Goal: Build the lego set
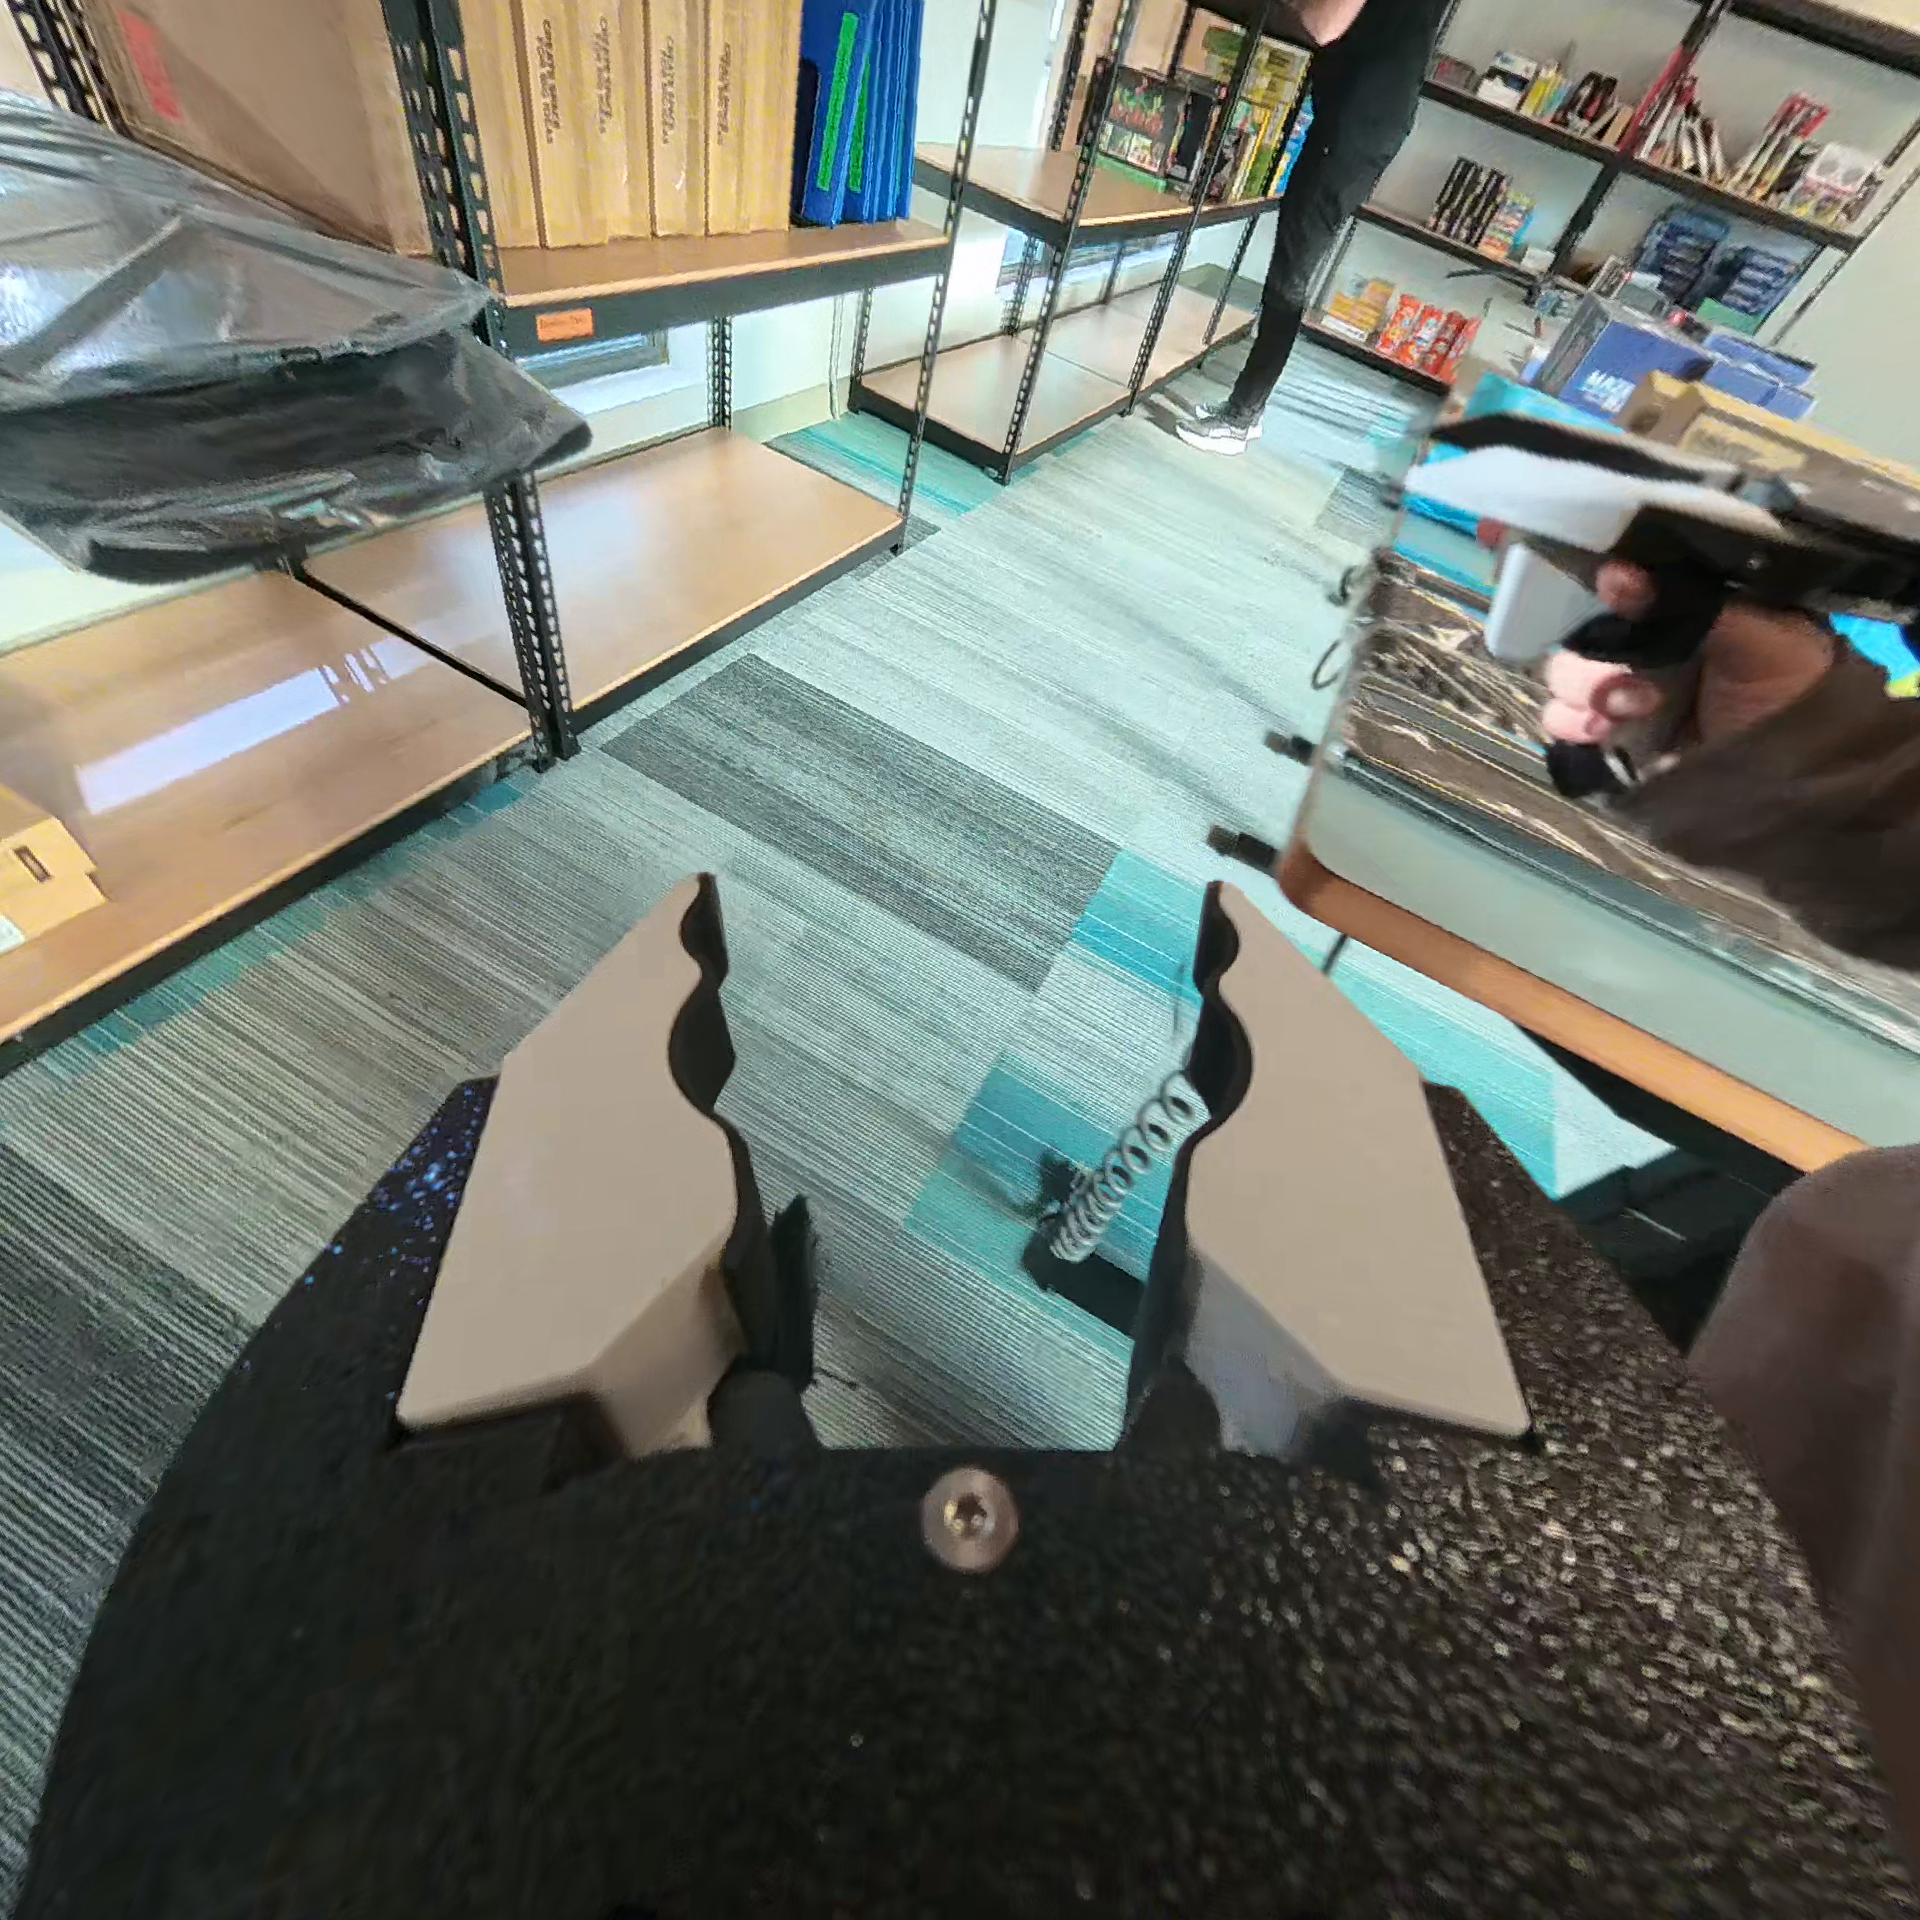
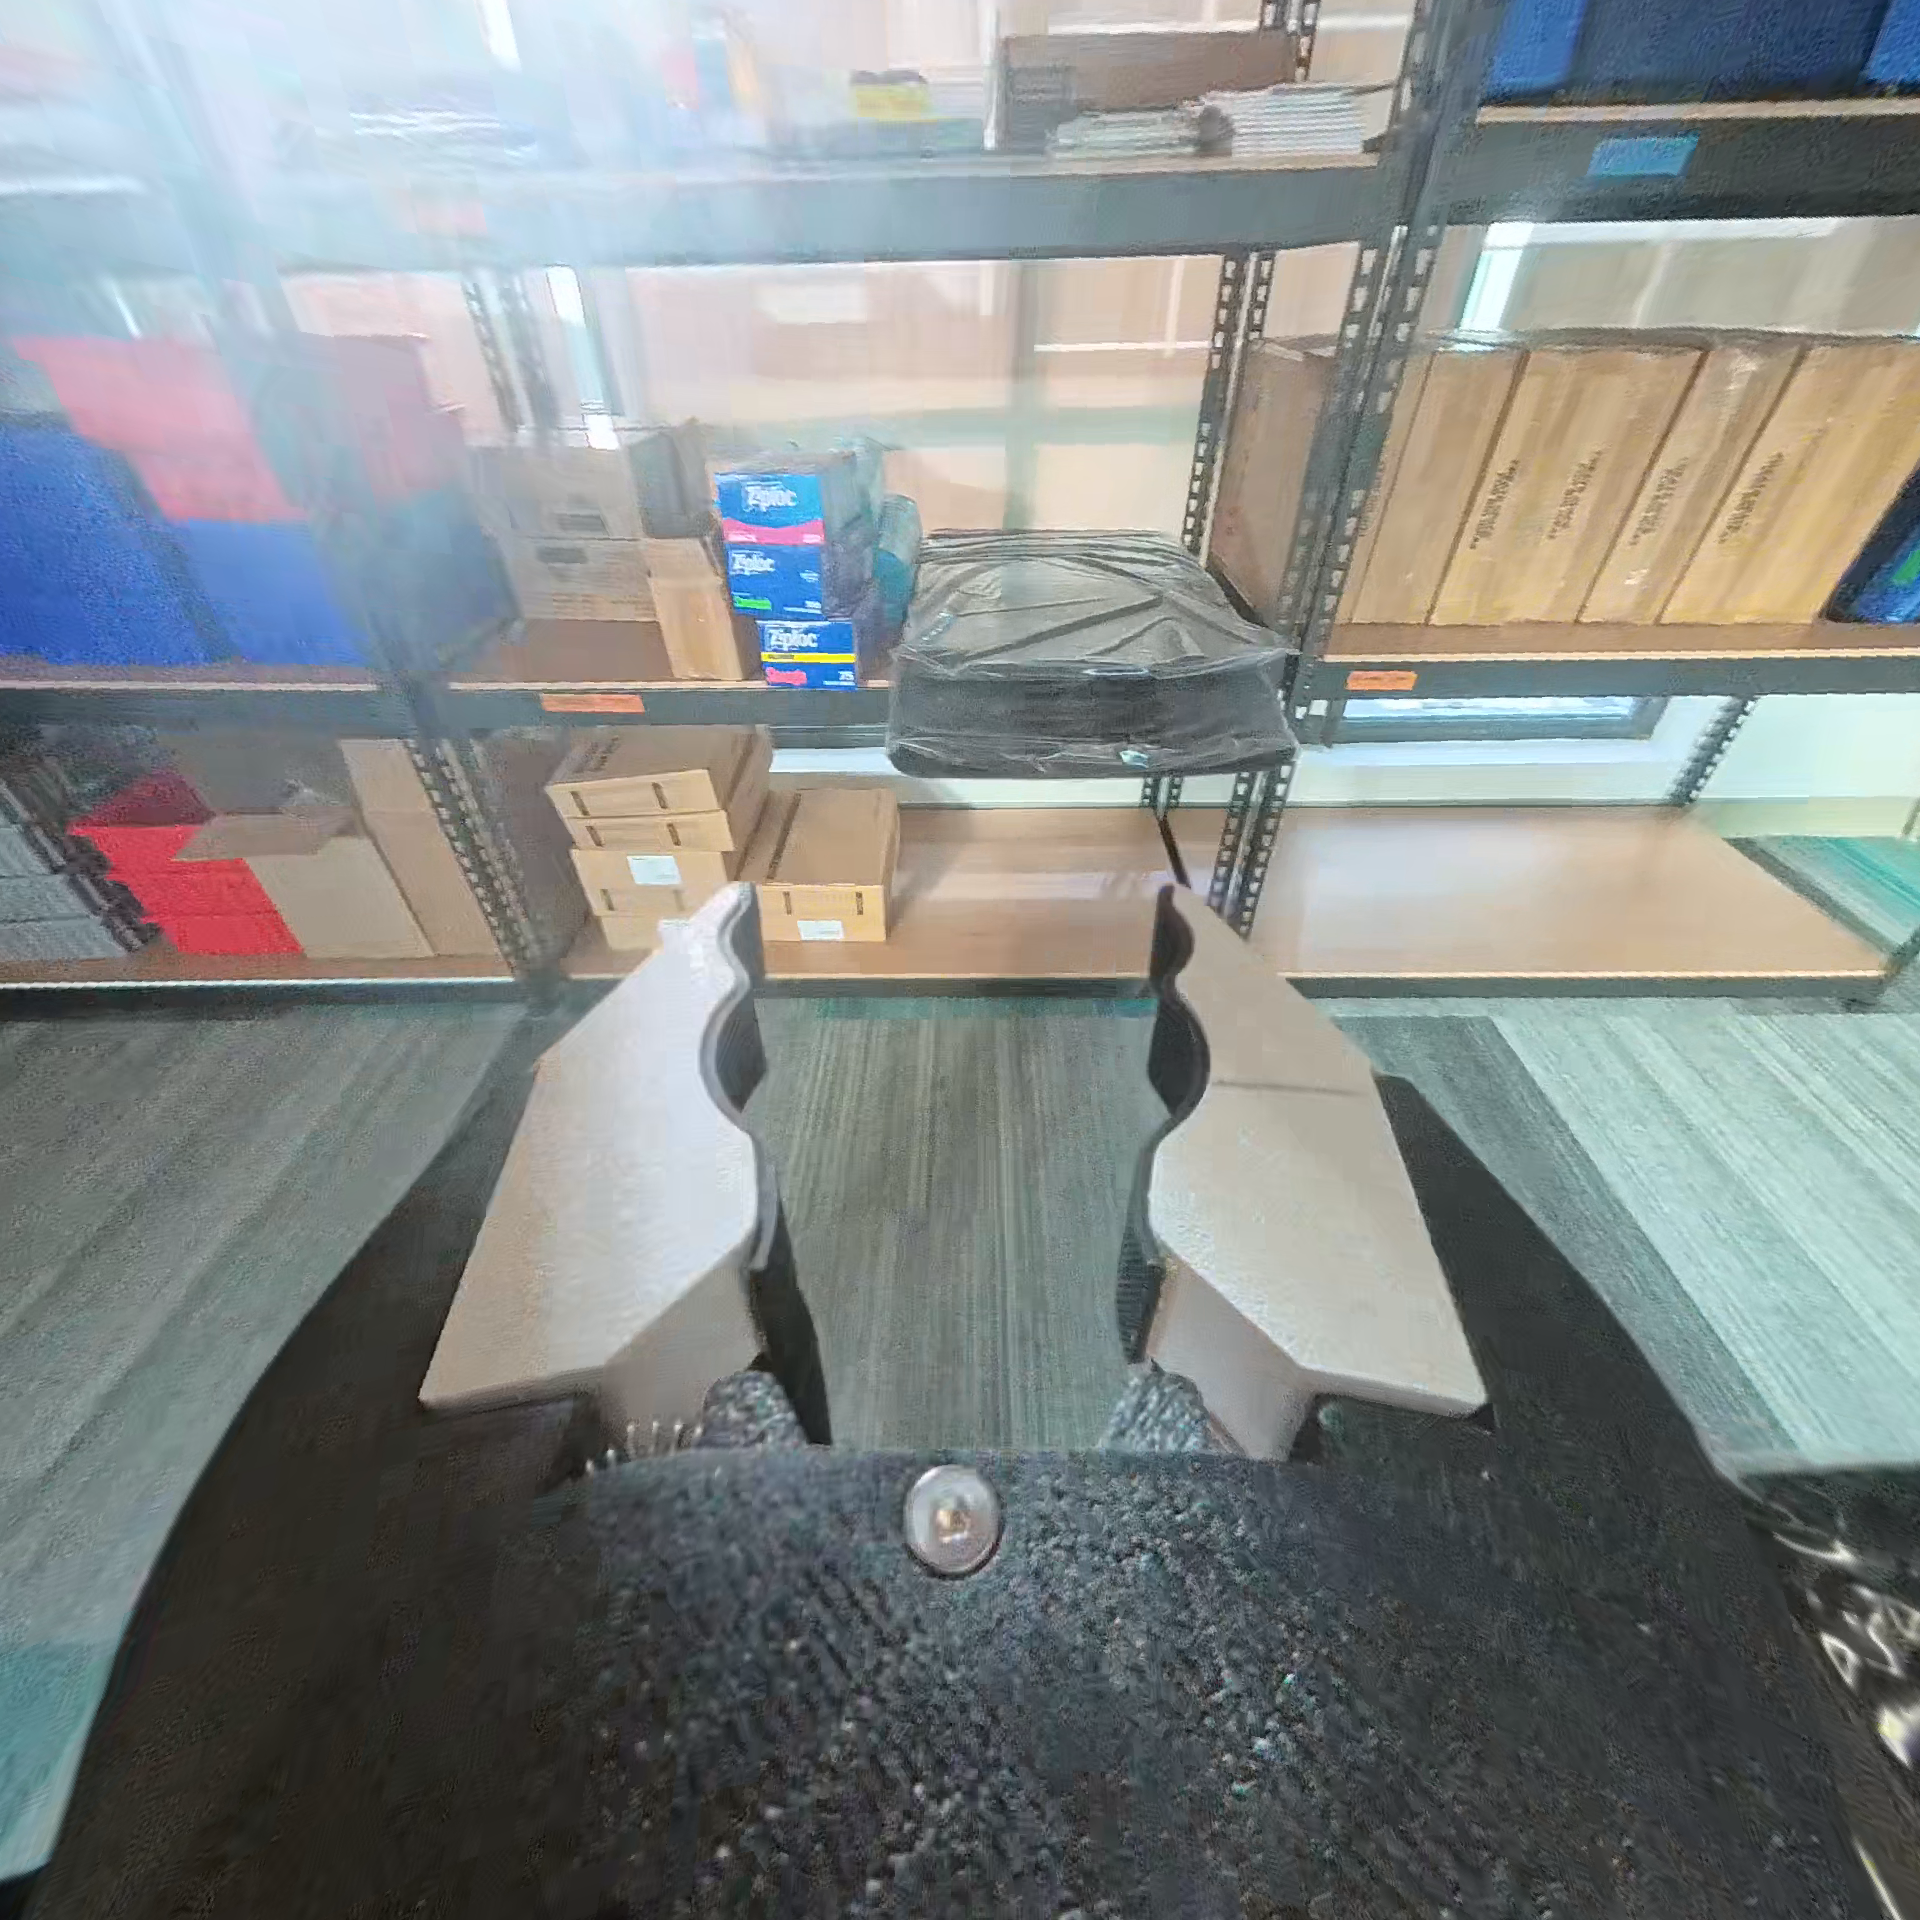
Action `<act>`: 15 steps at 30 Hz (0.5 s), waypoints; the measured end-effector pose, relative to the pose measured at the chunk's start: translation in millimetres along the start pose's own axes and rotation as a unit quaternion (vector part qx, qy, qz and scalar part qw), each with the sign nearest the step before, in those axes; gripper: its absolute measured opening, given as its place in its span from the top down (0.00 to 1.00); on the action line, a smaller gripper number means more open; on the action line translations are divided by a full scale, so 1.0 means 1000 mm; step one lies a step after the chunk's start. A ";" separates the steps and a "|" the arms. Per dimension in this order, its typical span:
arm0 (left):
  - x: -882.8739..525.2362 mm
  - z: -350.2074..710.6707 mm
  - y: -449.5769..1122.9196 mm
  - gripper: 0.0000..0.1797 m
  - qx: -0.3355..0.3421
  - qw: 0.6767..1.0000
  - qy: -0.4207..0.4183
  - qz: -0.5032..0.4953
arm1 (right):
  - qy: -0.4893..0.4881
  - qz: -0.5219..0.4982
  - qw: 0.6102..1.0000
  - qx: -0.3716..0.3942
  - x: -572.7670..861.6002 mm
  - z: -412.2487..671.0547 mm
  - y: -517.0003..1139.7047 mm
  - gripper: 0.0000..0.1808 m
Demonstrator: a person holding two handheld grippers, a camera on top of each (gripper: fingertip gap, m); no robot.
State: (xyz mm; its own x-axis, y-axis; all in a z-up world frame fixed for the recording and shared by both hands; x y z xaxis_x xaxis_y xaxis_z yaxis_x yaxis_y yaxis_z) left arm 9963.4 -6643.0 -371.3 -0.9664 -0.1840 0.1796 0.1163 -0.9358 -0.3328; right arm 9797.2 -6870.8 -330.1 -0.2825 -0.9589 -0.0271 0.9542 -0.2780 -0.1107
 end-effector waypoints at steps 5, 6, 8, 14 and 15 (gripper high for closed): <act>-0.084 0.052 0.095 0.52 -0.010 0.997 0.029 -0.073 | 0.017 -0.104 0.994 0.004 0.042 -0.014 0.059 0.59; -0.090 0.063 0.120 0.52 -0.019 0.994 0.036 -0.100 | 0.026 -0.131 0.991 0.007 0.052 -0.016 0.069 0.59; -0.089 0.081 0.165 0.52 -0.052 0.982 0.058 -0.171 | 0.043 -0.184 0.982 0.002 0.067 -0.020 0.086 0.59; -0.009 0.108 0.279 0.54 -0.115 0.897 0.171 -0.390 | 0.067 -0.359 0.931 -0.015 0.099 -0.038 0.052 0.58; 0.014 0.106 0.293 0.54 -0.124 0.877 0.183 -0.427 | 0.074 -0.394 0.916 -0.030 0.103 -0.047 0.033 0.58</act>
State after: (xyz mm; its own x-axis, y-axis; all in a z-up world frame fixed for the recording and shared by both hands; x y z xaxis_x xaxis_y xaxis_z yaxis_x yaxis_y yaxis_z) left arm 10008.6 -6951.7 -368.6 -0.6913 0.7028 0.1677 -0.6950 -0.5833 -0.4203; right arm 9795.2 -6976.5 -383.6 -0.8953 -0.4428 -0.0487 0.4427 -0.8724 -0.2072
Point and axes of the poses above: each gripper's, where its closed fingertips meet, y out along the fingers, z out of its top, x = y × z across the jaws, the point moved 1 cm from there along -y, back along the fingers, and after that the axes turned 9 degrees about z, right-handed, at the moved point
